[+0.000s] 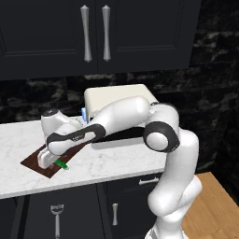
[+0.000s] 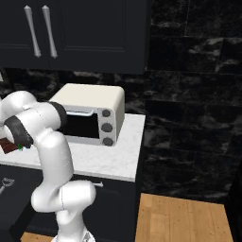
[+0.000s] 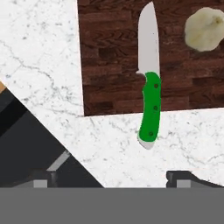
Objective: Place the appropriate cutting tool for cutting the garlic skin on the cutting board.
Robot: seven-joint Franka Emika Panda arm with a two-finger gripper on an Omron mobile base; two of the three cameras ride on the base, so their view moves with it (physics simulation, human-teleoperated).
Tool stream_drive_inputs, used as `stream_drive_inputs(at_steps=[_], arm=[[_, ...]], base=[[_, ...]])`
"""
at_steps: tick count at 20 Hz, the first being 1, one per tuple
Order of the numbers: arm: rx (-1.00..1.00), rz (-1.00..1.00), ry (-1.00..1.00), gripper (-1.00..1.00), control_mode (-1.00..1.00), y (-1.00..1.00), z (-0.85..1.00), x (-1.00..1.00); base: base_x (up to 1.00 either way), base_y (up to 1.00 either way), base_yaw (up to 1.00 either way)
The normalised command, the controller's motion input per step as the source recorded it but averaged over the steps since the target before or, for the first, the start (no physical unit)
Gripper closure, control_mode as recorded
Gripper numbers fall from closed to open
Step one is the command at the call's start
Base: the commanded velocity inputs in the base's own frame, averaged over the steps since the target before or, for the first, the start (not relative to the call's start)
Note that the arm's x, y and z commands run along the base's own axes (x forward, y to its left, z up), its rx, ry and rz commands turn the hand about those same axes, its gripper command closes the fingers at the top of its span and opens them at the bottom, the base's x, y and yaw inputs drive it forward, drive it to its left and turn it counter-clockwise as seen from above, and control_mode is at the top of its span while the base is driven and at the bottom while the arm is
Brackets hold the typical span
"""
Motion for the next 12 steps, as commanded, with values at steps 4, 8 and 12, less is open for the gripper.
stream_drive_inputs(at_steps=[4, 8, 12], arm=[[0.00, -0.07, -0.02, -1.00, -1.00, -0.92, 0.02, -0.93], [0.01, -0.09, 0.00, -1.00, -1.00, -1.00, 0.10, -0.62], [0.06, -0.08, 0.00, -1.00, -1.00, -1.00, 0.44, -0.55]], base=[[0.00, 0.00, 0.00], [0.00, 0.00, 0.00], [0.00, 0.00, 0.00]])
